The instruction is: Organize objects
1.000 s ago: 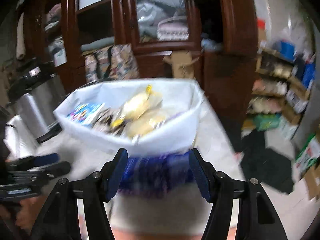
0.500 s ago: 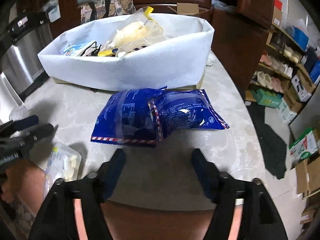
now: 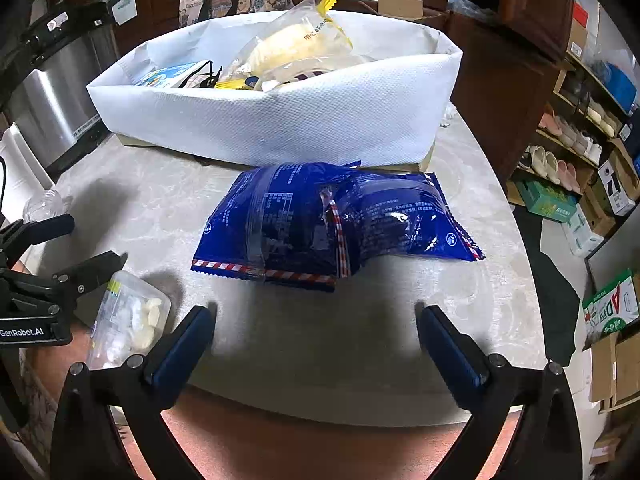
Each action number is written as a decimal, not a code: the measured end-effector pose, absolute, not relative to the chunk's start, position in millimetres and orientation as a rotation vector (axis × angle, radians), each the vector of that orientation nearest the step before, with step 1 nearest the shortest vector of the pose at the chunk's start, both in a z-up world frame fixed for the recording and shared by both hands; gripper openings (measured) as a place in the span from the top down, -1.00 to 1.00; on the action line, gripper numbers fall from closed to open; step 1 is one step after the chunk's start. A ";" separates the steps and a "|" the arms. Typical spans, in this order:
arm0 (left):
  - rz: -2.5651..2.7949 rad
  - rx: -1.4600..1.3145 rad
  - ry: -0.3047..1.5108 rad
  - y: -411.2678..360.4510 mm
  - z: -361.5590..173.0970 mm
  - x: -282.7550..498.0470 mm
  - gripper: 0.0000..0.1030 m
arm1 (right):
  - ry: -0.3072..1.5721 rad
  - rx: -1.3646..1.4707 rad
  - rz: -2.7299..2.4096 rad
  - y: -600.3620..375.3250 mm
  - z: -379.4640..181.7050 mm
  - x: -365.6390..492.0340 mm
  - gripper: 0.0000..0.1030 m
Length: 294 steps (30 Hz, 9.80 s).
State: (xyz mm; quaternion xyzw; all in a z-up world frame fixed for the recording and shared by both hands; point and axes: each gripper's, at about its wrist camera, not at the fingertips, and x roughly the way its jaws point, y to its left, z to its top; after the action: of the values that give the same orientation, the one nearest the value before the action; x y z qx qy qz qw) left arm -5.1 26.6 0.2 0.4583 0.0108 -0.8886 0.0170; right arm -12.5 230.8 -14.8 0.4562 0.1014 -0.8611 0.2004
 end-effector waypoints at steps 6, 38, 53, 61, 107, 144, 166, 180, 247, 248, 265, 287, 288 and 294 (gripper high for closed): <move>-2.762 1.424 0.033 26.8 0.2 -5.1 -0.99 | 0.284 1.273 -2.405 232.0 -14.9 -12.6 -1.00; -2.762 1.425 0.033 27.3 0.3 -4.6 -0.99 | 0.287 1.269 -2.403 235.8 -15.4 -11.1 -1.00; -2.762 1.425 0.033 27.5 0.2 -5.1 -0.99 | 0.292 1.262 -2.396 235.9 -15.6 -10.7 -1.00; -2.762 1.425 0.033 27.6 0.1 -5.4 -0.99 | 0.292 1.261 -2.395 235.4 -16.0 -10.7 -1.00; -2.762 1.425 0.032 27.8 0.1 -5.3 -0.99 | 0.229 1.239 -2.347 242.0 -13.9 -11.2 -0.96; -2.762 1.424 0.029 27.1 1.4 0.0 -0.99 | 0.099 1.146 -2.229 234.2 -12.5 19.7 -0.63; -2.762 1.425 0.029 27.4 1.3 -0.2 -0.99 | 0.382 1.194 -2.241 208.7 -24.0 22.9 -1.00; -2.762 1.425 0.028 27.5 1.3 -0.1 -0.99 | 0.383 1.191 -2.246 209.7 -24.0 21.8 -1.00; -2.797 1.385 0.066 25.3 8.0 23.5 -0.65 | 0.203 1.003 -2.222 230.7 -1.7 40.5 0.34; -2.804 1.383 0.079 25.3 8.5 24.8 -0.65 | 0.221 0.981 -2.235 229.6 -0.3 43.8 0.34; -3.010 1.236 0.045 61.1 100.3 -1.4 0.76 | -0.105 0.995 -2.254 246.9 96.6 -15.9 0.34; -2.966 1.033 0.032 22.5 98.0 -45.4 0.66 | -0.518 1.206 -2.050 177.9 49.4 -135.9 0.29; -2.962 1.020 0.023 23.8 99.9 -43.6 0.64 | -0.483 1.171 -2.094 183.4 55.9 -130.4 0.21; -2.985 0.987 -0.021 31.4 104.6 -38.0 0.63 | -0.365 0.993 -2.302 210.0 92.6 -102.5 -0.20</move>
State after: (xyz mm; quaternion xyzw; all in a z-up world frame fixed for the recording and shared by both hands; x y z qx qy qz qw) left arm -38.0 31.4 104.6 0.3140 -0.0067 -0.9494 -0.0010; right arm -102.5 210.0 92.6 0.3739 -0.1374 -0.8670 0.2992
